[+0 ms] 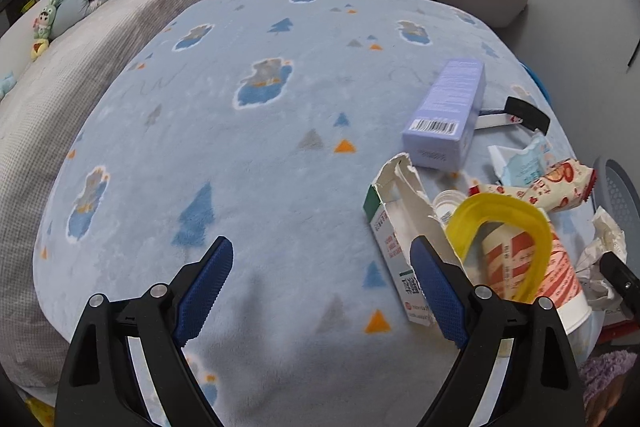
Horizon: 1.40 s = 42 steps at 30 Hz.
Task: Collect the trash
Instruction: 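Grasp the white milk carton with the left gripper while the right holds the tissue, then carry both items to the grey basket and open both grippers over it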
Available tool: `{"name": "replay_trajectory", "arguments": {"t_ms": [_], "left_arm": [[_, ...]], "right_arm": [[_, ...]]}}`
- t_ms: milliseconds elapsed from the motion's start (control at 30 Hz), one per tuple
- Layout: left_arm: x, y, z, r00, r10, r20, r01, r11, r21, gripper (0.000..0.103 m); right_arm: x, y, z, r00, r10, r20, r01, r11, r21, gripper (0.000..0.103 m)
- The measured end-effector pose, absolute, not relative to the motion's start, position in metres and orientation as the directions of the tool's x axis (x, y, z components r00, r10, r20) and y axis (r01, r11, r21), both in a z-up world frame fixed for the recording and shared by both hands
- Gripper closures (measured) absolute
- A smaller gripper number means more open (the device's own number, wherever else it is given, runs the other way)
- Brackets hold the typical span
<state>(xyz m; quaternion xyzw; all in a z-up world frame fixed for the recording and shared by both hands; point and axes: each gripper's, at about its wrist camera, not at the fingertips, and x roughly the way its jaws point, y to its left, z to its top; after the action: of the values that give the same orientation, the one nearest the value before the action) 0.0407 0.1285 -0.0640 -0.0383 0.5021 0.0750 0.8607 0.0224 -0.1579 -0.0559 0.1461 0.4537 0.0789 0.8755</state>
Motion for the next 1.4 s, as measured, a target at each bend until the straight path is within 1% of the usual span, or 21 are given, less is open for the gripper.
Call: {"name": "replay_trajectory", "arguments": {"t_ms": [100,267,300,333,367,433,467,500,533,567,633,700,1133,1233,1400], "left_arm": [[0.042,0.128,-0.07,0.473,0.076,-0.878,-0.163,0.987,-0.003,0.017],[0.047,0.117,-0.072,0.496,0.057,-0.867,-0.123,0.992,-0.005,0.018],[0.048,0.115,-0.072,0.502,0.053,-0.863,-0.116,0.993,-0.007,0.02],[0.048,0.113,-0.071,0.507,0.047,-0.861,-0.109,0.994,-0.01,0.03],[0.049,0.112,-0.072,0.506,0.037,-0.862,-0.1,0.995,-0.016,0.036],[0.05,0.112,-0.075,0.491,0.011,-0.871,-0.086,0.996,-0.036,0.061],[0.051,0.113,-0.077,0.484,0.0,-0.875,-0.084,0.995,-0.047,0.068],[0.052,0.114,-0.078,0.479,-0.01,-0.878,-0.083,0.995,-0.057,0.08],[0.052,0.116,-0.079,0.473,-0.025,-0.881,-0.081,0.994,-0.071,0.091],[0.052,0.117,-0.079,0.473,-0.029,-0.881,-0.081,0.994,-0.076,0.096],[0.05,0.12,-0.076,0.485,-0.028,-0.874,-0.082,0.994,-0.077,0.101],[0.048,0.123,-0.07,0.502,-0.028,-0.864,-0.082,0.993,-0.08,0.102],[0.043,0.133,-0.03,0.581,0.0,-0.814,-0.103,0.992,-0.074,0.102],[0.041,0.125,-0.017,0.601,-0.005,-0.799,-0.084,0.994,-0.069,0.102],[0.041,0.093,0.005,0.633,-0.056,-0.772,-0.007,0.997,-0.078,0.102]], "right_arm": [[0.022,-0.158,-0.056,0.576,0.27,-0.772,-0.005,0.945,0.326,0.048],[0.022,-0.158,-0.057,0.578,0.266,-0.772,0.001,0.945,0.326,0.048],[0.022,-0.157,-0.058,0.577,0.266,-0.772,0.001,0.945,0.326,0.048],[0.022,-0.157,-0.058,0.577,0.265,-0.772,0.001,0.945,0.326,0.048],[0.022,-0.158,-0.058,0.577,0.266,-0.772,0.001,0.945,0.326,0.048],[0.022,-0.157,-0.058,0.578,0.266,-0.772,0.0,0.945,0.326,0.048],[0.022,-0.157,-0.058,0.578,0.266,-0.771,0.001,0.945,0.327,0.048],[0.022,-0.157,-0.058,0.579,0.266,-0.771,0.001,0.945,0.327,0.048],[0.022,-0.157,-0.058,0.579,0.267,-0.77,0.001,0.945,0.327,0.048],[0.022,-0.157,-0.059,0.579,0.268,-0.77,0.0,0.945,0.328,0.048],[0.022,-0.157,-0.059,0.58,0.27,-0.768,-0.003,0.944,0.329,0.048],[0.022,-0.158,-0.057,0.582,0.272,-0.766,-0.005,0.943,0.331,0.048],[0.019,-0.163,-0.051,0.595,0.291,-0.749,-0.009,0.934,0.356,0.048],[0.017,-0.168,-0.048,0.602,0.293,-0.742,-0.005,0.931,0.364,0.048],[0.014,-0.185,-0.039,0.62,0.291,-0.728,0.015,0.924,0.382,0.048]]}}
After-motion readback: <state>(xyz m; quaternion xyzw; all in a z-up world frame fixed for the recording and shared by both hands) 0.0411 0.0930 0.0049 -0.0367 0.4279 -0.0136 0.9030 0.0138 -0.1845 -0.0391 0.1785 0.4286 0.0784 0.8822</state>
